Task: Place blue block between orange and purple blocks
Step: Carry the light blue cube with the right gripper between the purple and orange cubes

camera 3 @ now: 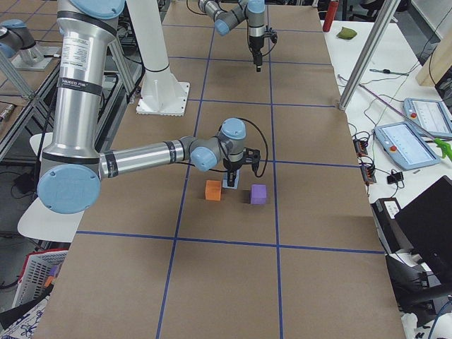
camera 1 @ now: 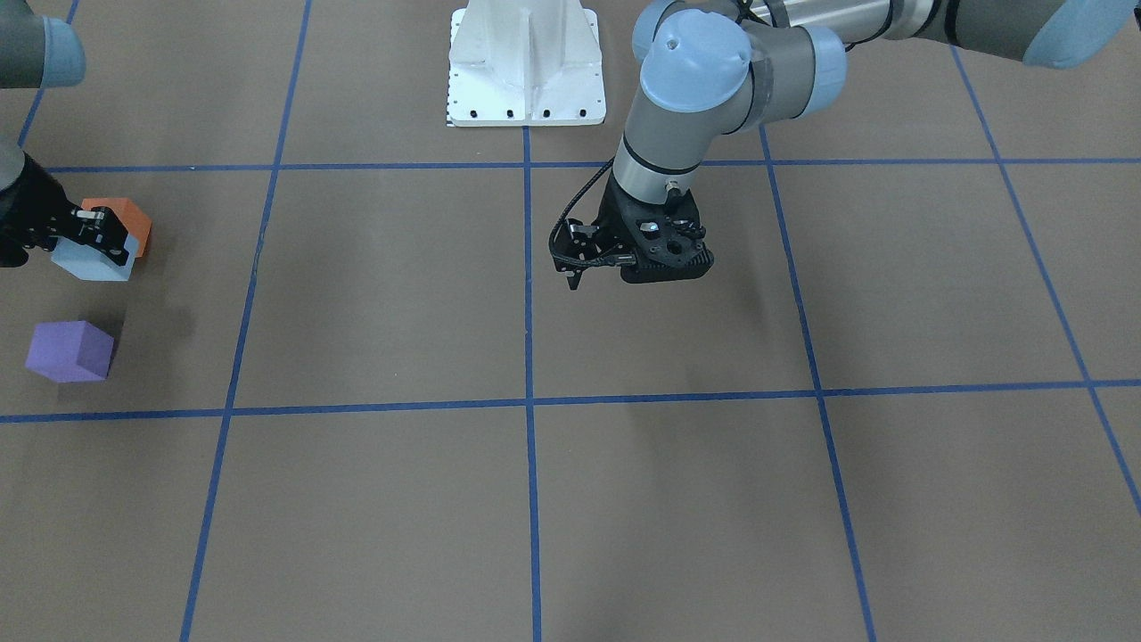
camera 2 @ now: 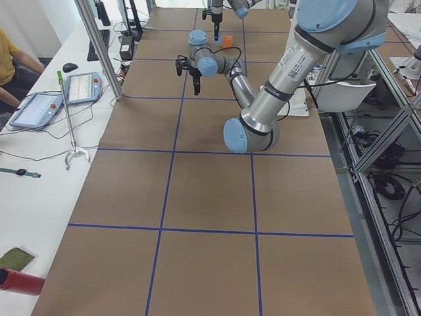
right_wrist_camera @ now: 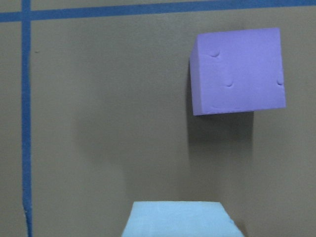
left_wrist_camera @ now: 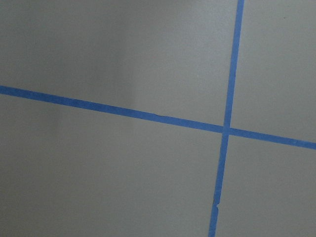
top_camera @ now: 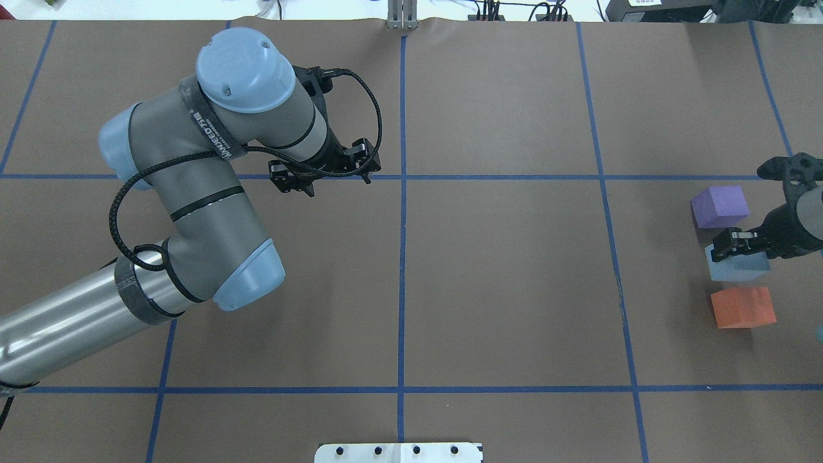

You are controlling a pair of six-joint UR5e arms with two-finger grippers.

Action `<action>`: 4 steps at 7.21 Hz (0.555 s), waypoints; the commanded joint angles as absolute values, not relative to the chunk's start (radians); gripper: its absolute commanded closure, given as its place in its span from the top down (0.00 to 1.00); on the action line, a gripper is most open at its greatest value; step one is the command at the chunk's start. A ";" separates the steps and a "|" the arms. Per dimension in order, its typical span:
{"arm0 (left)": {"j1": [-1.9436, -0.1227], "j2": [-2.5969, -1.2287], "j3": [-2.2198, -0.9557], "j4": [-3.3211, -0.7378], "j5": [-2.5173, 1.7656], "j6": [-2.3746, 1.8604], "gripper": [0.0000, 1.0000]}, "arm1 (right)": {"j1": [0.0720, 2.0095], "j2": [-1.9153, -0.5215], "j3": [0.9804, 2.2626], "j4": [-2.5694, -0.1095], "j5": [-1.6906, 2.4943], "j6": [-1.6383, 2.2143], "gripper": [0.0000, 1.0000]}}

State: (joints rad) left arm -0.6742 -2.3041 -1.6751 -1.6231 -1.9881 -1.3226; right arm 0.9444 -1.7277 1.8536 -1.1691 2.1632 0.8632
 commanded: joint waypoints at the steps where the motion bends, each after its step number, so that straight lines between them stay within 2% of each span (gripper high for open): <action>1: -0.673 -2.306 -1.677 -1.623 -1.987 -1.324 1.00 | 0.948 -1.714 1.807 -1.169 2.155 0.841 0.00; 4: -0.673 -2.306 -1.675 -1.623 -1.987 -1.324 1.00 | 0.948 -1.697 1.749 -1.169 2.151 0.799 0.00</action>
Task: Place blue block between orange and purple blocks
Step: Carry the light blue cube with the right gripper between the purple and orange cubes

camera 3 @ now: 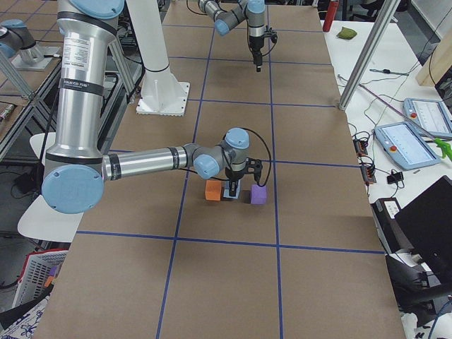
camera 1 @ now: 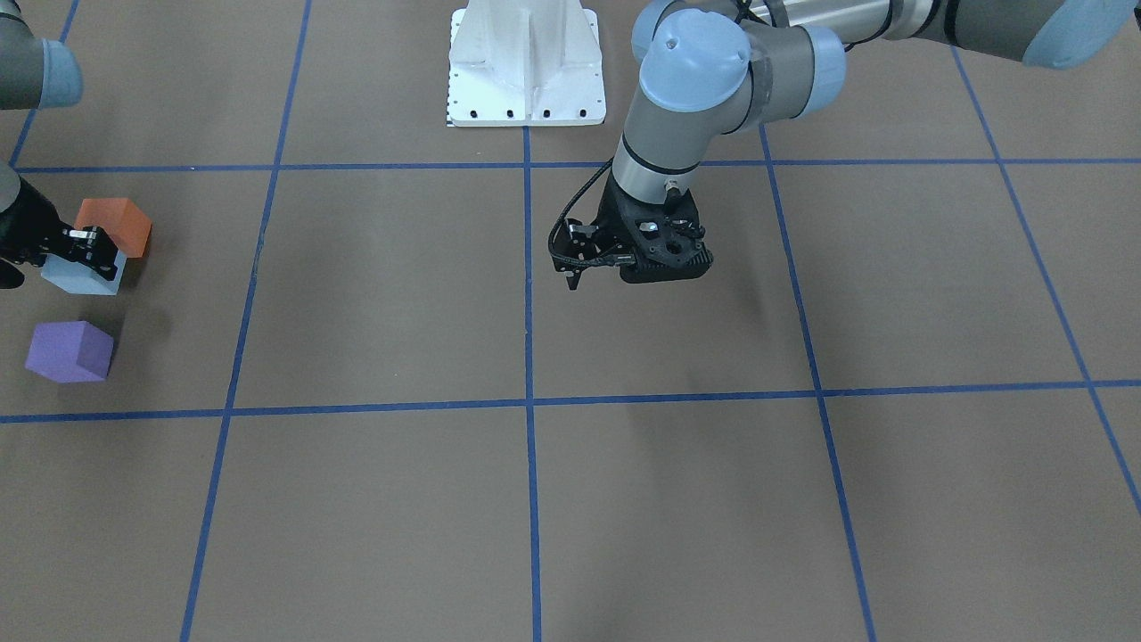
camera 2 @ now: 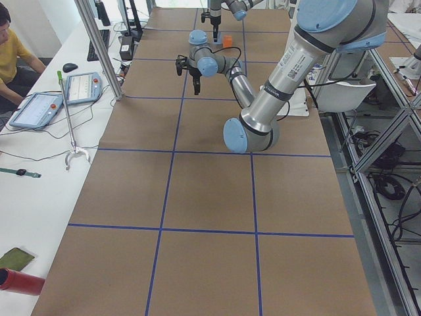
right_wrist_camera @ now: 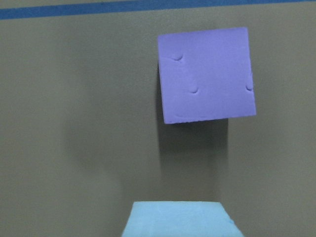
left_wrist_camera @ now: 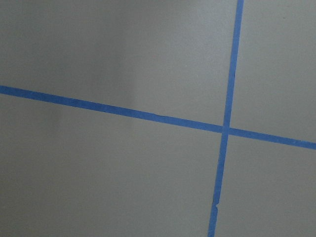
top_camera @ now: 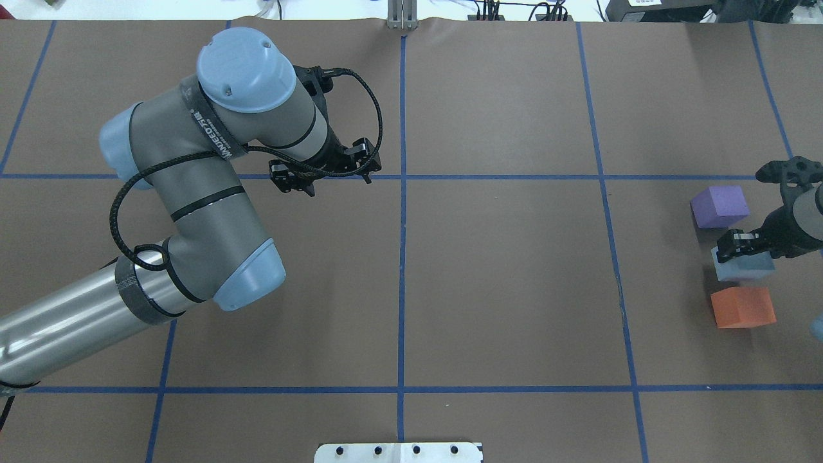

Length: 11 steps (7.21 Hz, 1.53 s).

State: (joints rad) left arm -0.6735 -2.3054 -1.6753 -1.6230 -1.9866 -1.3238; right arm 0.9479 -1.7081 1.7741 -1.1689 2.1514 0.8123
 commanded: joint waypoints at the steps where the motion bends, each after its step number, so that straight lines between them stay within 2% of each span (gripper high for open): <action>1: -0.673 -2.306 -1.675 -1.623 -1.987 -1.324 1.00 | 0.948 -1.683 1.737 -1.169 2.151 0.799 0.00; 6: -0.672 -2.306 -1.674 -1.623 -1.987 -1.336 1.00 | 0.946 -1.658 1.697 -1.169 2.152 0.801 0.00; 7: -0.672 -2.307 -1.674 -1.623 -1.987 -1.338 1.00 | 0.948 -1.654 1.697 -1.169 2.152 0.801 0.07; 11: -0.672 -2.307 -1.677 -1.623 -1.987 -1.339 1.00 | 0.946 -1.640 1.686 -1.169 2.154 0.807 0.10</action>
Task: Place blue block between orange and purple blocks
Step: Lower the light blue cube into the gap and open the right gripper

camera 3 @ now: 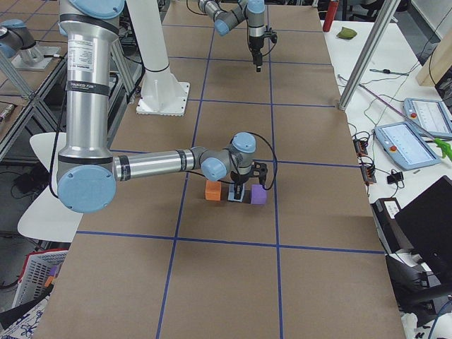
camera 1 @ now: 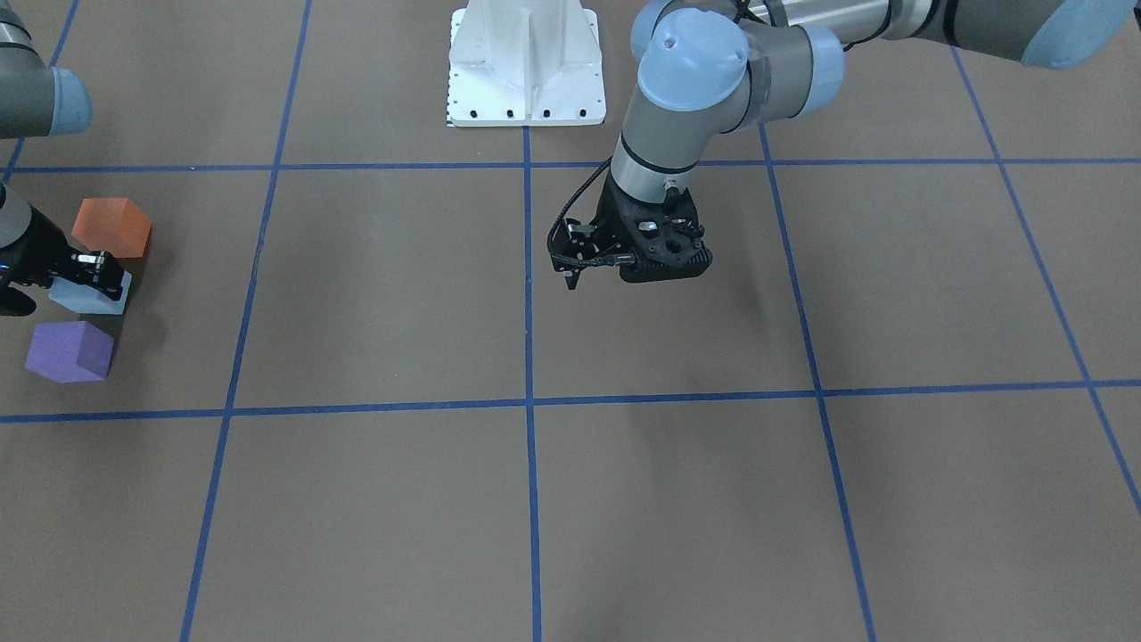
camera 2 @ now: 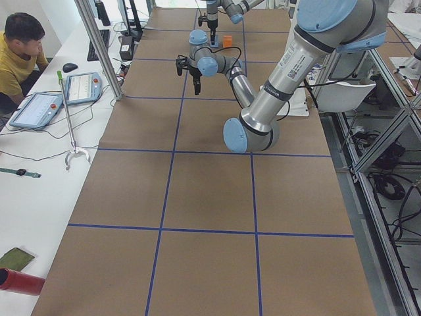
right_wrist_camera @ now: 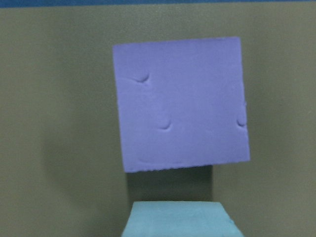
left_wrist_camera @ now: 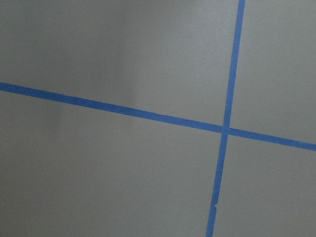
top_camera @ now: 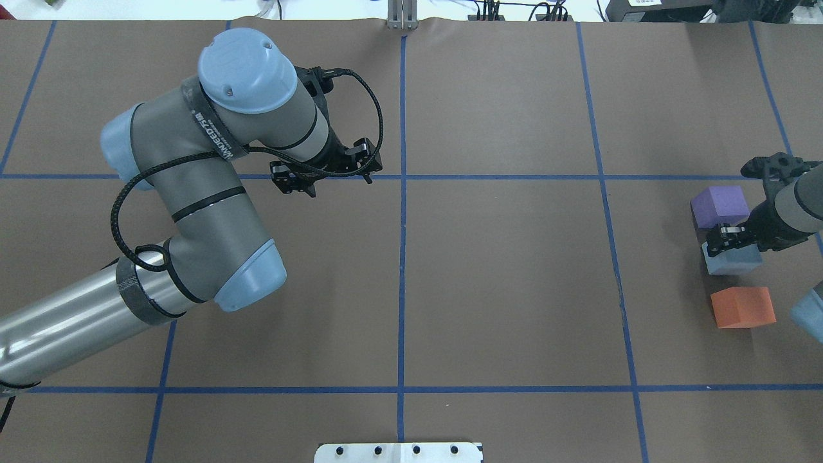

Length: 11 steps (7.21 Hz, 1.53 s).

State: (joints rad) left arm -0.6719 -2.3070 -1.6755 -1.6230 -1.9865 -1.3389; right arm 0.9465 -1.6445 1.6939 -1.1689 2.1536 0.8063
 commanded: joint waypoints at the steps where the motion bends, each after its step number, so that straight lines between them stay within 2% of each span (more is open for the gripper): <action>1: -0.672 -2.309 -1.677 -1.623 -1.987 -1.339 1.00 | 0.946 -1.638 1.686 -1.169 2.154 0.805 0.18; 2: -0.672 -2.309 -1.675 -1.621 -1.987 -1.339 1.00 | 0.946 -1.634 1.684 -1.169 2.154 0.805 0.43; 3: -0.672 -2.309 -1.677 -1.623 -1.987 -1.339 1.00 | 0.946 -1.632 1.686 -1.169 2.154 0.808 0.84; 4: -0.670 -2.309 -1.677 -1.623 -1.987 -1.339 1.00 | 0.946 -1.634 1.683 -1.152 2.154 0.811 0.99; 6: -0.670 -2.309 -1.677 -1.621 -1.987 -1.339 1.00 | 0.948 -1.634 1.683 -1.144 2.155 0.801 1.00; 8: -0.670 -2.309 -1.680 -1.621 -1.985 -1.347 1.00 | 0.954 -1.699 1.732 -1.067 2.164 0.801 1.00; 9: -0.669 -2.309 -1.680 -1.621 -1.985 -1.364 1.00 | 0.991 -1.719 1.790 -1.065 2.175 0.801 1.00; 11: -0.678 -2.287 -1.715 -1.620 -1.985 -1.364 1.00 | 1.157 -1.744 1.818 -1.065 2.332 0.796 1.00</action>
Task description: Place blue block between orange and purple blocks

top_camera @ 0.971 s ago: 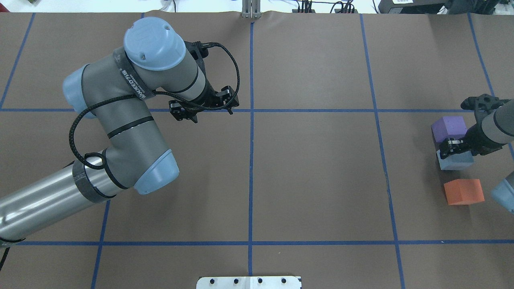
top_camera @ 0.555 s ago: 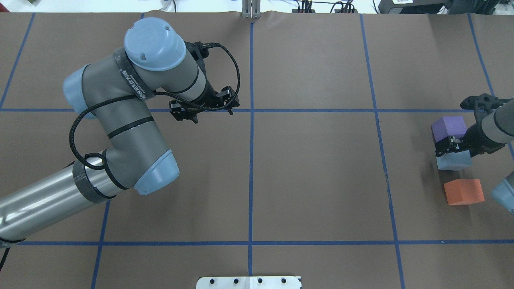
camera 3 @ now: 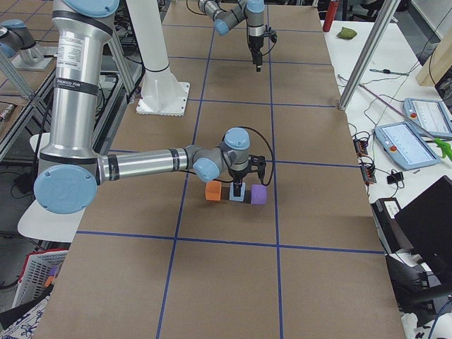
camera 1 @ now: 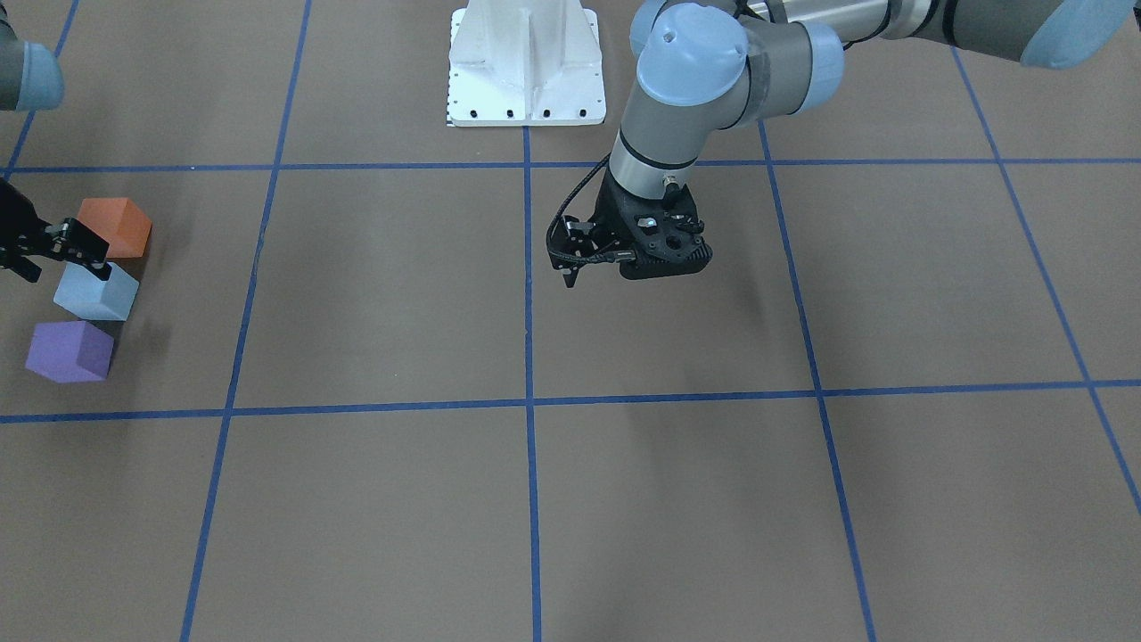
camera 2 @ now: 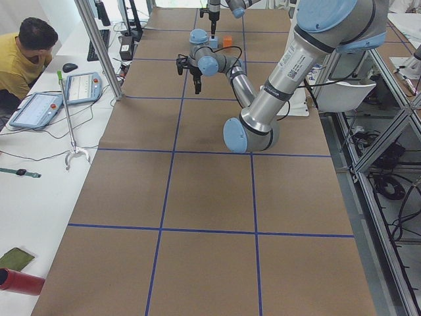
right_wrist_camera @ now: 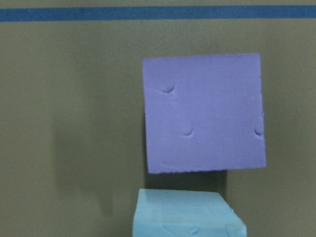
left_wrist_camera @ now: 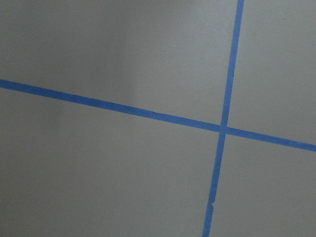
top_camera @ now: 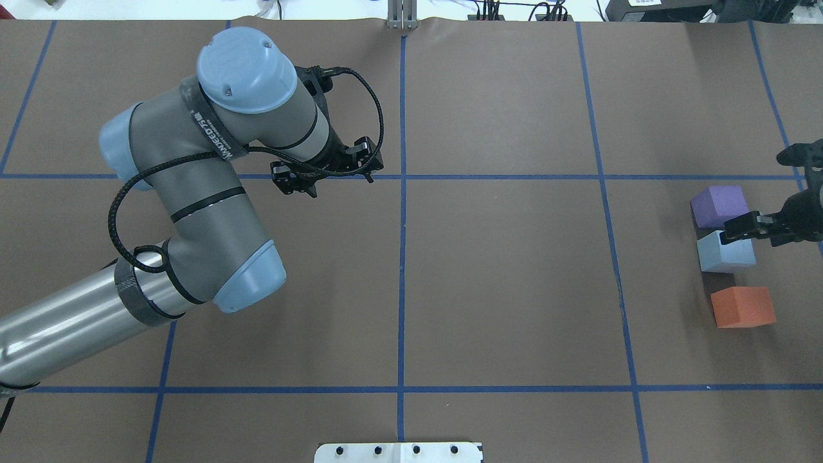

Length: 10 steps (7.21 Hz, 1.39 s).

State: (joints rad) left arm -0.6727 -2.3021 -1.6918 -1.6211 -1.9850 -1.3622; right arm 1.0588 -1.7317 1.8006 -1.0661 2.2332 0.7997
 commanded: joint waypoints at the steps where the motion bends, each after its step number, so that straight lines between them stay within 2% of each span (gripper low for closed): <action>1: -0.678 -2.178 -1.815 -1.621 -1.986 -1.350 1.00 | 1.248 -1.749 1.812 -1.069 2.383 0.766 1.00; 3: -0.715 -1.942 -1.993 -1.618 -1.986 -1.207 1.00 | 1.330 -1.750 1.806 -1.077 2.387 0.669 1.00; 5: -0.800 -1.690 -2.080 -1.624 -1.994 -0.923 1.00 | 1.438 -1.735 1.798 -1.238 2.387 0.446 1.00; 7: -0.943 -1.568 -2.088 -1.631 -2.047 -0.689 1.00 | 1.526 -1.605 1.799 -1.540 2.385 0.176 1.00; 8: -1.091 -1.515 -2.071 -1.629 -2.154 -0.502 1.00 | 1.538 -1.577 1.813 -1.607 2.372 0.128 1.00; 10: -1.385 -1.470 -1.903 -1.628 -2.348 -0.076 1.00 | 1.545 -1.574 1.821 -1.611 2.370 0.127 1.00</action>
State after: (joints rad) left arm -1.2091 -1.4966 -2.0032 -1.6288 -2.2333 -0.3307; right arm 1.5367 -1.5833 1.8151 -1.5921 2.3715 0.1407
